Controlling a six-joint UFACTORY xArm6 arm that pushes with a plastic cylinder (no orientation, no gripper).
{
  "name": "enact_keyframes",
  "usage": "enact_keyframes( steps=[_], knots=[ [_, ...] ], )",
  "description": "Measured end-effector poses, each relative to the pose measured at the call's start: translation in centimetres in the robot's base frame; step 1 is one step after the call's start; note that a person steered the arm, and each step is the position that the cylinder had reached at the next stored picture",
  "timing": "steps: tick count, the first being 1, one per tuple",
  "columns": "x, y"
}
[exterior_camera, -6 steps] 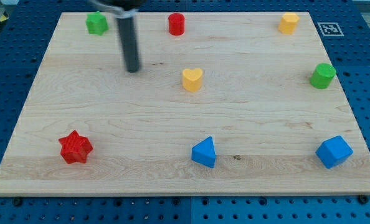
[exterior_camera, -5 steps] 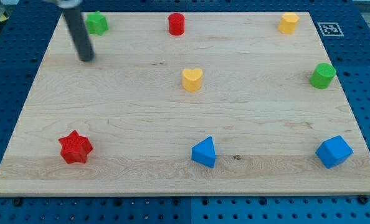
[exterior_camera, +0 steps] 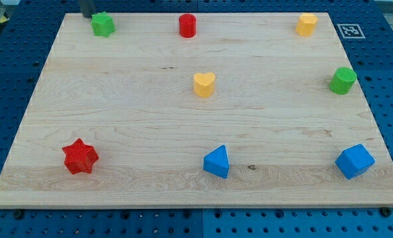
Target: Move the green star right and down
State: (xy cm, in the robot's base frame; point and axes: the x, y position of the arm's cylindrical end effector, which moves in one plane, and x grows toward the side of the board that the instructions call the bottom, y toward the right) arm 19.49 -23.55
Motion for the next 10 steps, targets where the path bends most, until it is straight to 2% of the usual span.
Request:
enact_keyframes(
  steps=[1, 2, 3, 4, 5, 6, 8, 9, 10],
  knots=[
    [5.7, 1.6],
    [10.5, 5.5],
    [10.0, 6.0],
    [6.1, 1.3],
    [4.4, 2.1],
    [5.3, 5.9],
    [14.1, 9.8],
    [16.0, 12.8],
    [13.2, 11.0]
  ],
)
